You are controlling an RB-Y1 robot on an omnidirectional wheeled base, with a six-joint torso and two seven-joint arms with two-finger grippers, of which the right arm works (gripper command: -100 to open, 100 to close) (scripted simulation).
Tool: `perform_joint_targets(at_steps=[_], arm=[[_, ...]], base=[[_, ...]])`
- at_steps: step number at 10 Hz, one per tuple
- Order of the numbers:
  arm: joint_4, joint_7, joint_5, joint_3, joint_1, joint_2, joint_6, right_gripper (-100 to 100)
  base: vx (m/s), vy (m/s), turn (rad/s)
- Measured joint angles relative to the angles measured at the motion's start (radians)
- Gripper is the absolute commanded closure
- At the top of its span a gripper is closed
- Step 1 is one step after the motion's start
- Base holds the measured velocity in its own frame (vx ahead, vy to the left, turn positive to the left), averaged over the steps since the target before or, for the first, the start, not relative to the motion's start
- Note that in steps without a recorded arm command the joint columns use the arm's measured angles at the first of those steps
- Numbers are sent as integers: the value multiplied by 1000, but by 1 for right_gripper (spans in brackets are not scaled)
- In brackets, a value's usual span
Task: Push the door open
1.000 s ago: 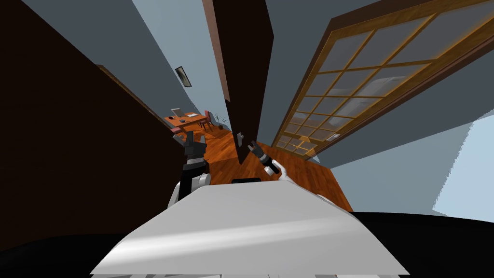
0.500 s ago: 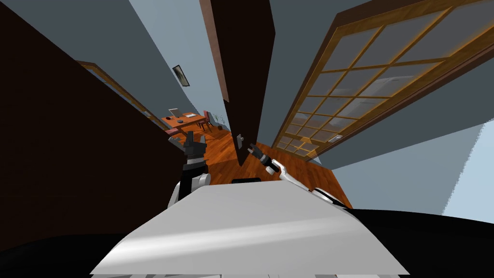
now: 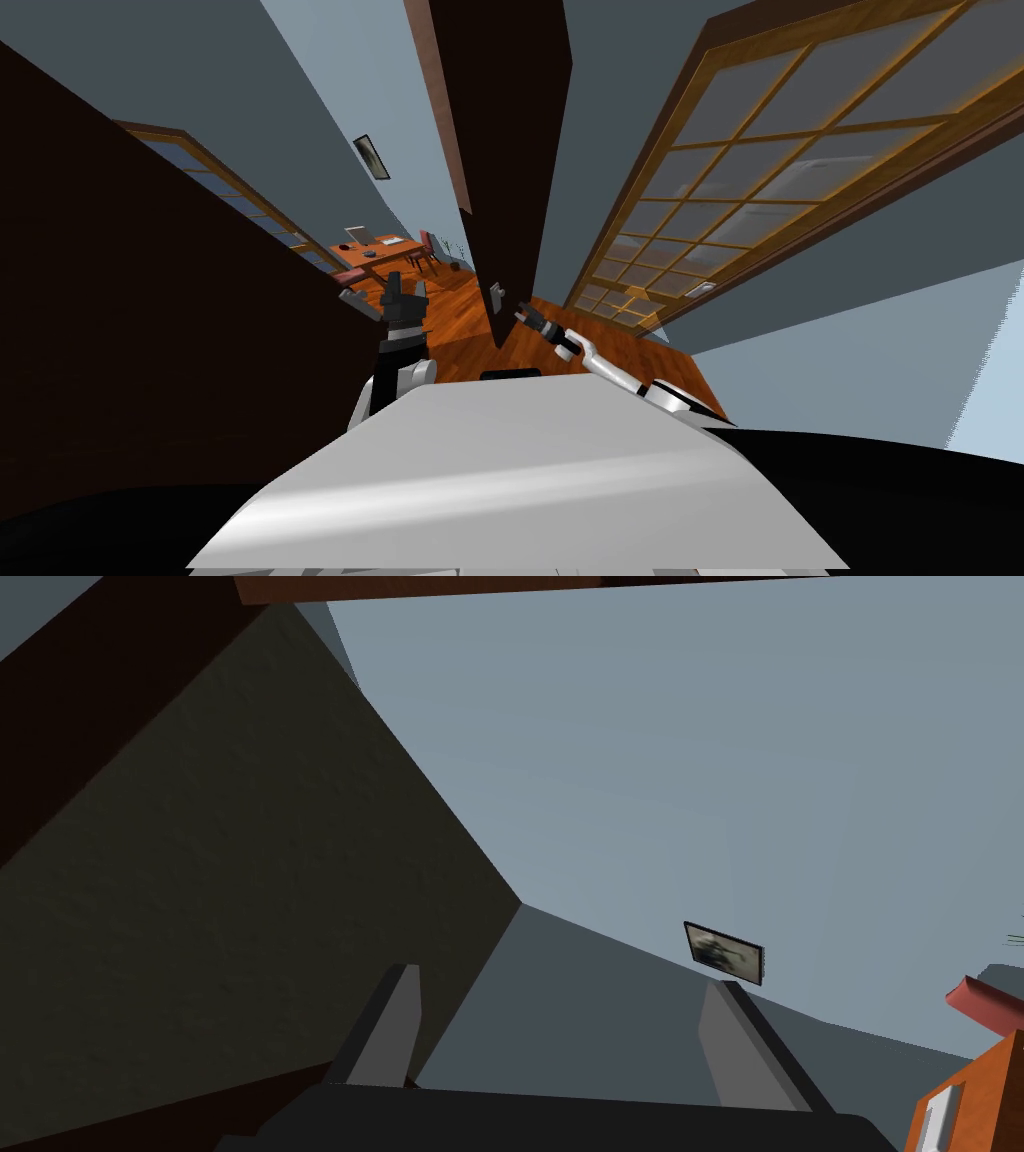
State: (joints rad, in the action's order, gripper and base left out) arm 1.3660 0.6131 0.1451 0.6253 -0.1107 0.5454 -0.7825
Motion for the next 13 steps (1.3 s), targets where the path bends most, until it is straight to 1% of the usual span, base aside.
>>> perform_joint_targets(at_steps=[2, 3, 4, 5, 7, 9, 10, 11, 13], arm=[[-49, 25, 0, 24, -29, 21, -15, -100], [-68, 38, 2, 42, -38, 37, -20, -100], [-99, 53, 2, 57, -56, 48, -28, -100], [-120, 71, 2, 72, -74, 64, -31, -100], [-163, 94, 4, 97, -96, 85, -43, -100], [-211, 119, 5, 124, -129, 102, -53, -100], [-214, 123, 5, 125, -131, 103, -54, -100], [-213, 121, 5, 123, -131, 98, -46, -100], [-229, 115, 4, 119, -138, 79, -34, -100]], base=[[100, 3, -18], [104, 3, -19], [118, 19, -14], [117, 25, -11], [112, 8, -14], [77, 1, -6], [60, 75, 90], [113, 135, 77], [108, 182, 86]])
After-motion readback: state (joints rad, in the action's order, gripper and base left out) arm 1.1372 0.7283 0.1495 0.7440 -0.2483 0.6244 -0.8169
